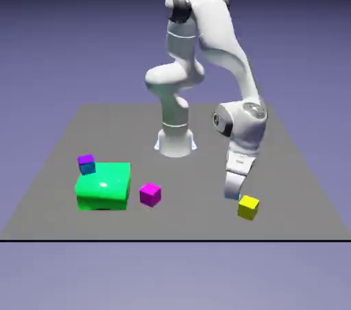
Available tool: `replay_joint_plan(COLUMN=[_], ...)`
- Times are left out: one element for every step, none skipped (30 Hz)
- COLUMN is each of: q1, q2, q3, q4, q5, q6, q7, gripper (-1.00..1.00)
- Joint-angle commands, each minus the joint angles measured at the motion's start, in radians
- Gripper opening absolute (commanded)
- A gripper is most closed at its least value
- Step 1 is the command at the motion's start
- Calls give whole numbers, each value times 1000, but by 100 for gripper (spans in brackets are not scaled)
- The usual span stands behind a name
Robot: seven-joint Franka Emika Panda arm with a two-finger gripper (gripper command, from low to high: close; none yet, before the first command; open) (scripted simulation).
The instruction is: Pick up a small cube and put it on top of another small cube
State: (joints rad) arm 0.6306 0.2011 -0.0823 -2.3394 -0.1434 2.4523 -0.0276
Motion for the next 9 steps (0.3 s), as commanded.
replay_joint_plan(q1=[0,-1,-3,-5,-6,-7,-7,-7,-5], q2=[0,36,72,109,145,159,159,159,122], q3=[0,-2,-4,-5,-7,-8,-8,-8,-6], q4=[0,-2,-3,-5,-7,-7,-7,-7,-6], q5=[-2,-4,-7,-9,-12,-13,-13,-13,-10], q6=[1,39,77,115,153,167,167,167,129], q7=[1,4,6,9,12,13,13,13,10], gripper=[-100,-100,-100,-100,-100,-100,100,100,100])
